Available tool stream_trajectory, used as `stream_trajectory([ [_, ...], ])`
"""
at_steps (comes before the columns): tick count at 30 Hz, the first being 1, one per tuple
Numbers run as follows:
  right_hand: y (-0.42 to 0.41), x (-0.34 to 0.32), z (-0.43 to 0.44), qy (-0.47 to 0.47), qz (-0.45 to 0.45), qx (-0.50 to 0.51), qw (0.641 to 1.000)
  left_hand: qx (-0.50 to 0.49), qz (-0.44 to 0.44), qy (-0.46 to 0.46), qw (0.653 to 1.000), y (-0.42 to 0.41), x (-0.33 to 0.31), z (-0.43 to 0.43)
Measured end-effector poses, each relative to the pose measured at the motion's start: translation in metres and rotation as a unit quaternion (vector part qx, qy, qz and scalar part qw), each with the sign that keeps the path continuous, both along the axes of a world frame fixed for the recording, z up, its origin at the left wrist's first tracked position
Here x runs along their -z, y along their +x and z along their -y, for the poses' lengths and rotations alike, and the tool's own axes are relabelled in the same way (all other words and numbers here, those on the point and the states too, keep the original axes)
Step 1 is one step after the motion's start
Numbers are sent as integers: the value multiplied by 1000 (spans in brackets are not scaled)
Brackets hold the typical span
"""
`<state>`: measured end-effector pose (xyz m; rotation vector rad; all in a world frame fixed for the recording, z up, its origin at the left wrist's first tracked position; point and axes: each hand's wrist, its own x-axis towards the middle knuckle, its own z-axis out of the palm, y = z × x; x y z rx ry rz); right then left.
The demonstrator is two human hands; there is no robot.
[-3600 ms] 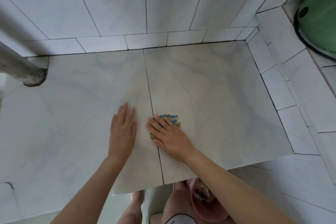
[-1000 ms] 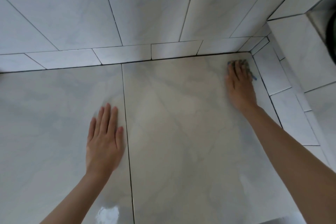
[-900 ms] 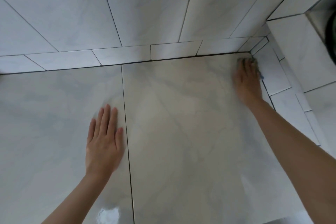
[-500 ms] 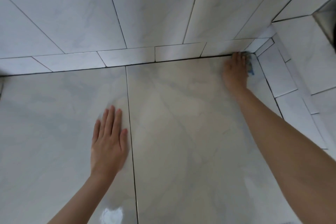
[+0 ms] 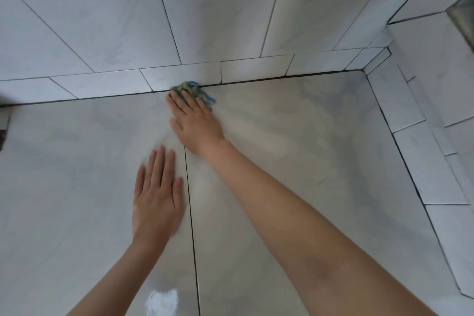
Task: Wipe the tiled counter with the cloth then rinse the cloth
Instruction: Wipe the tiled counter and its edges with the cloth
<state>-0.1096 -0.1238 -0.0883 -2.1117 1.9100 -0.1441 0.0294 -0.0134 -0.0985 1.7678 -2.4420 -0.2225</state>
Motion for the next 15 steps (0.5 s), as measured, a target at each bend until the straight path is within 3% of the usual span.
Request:
stream_trajectory([
  [8,-110,4,-20,-83,50,18,995,-3,-4,6,1000,1,0,-1],
  [15,-255,-7,-61,-67,32,228,971,-3,-1,6,1000,1,0,-1],
])
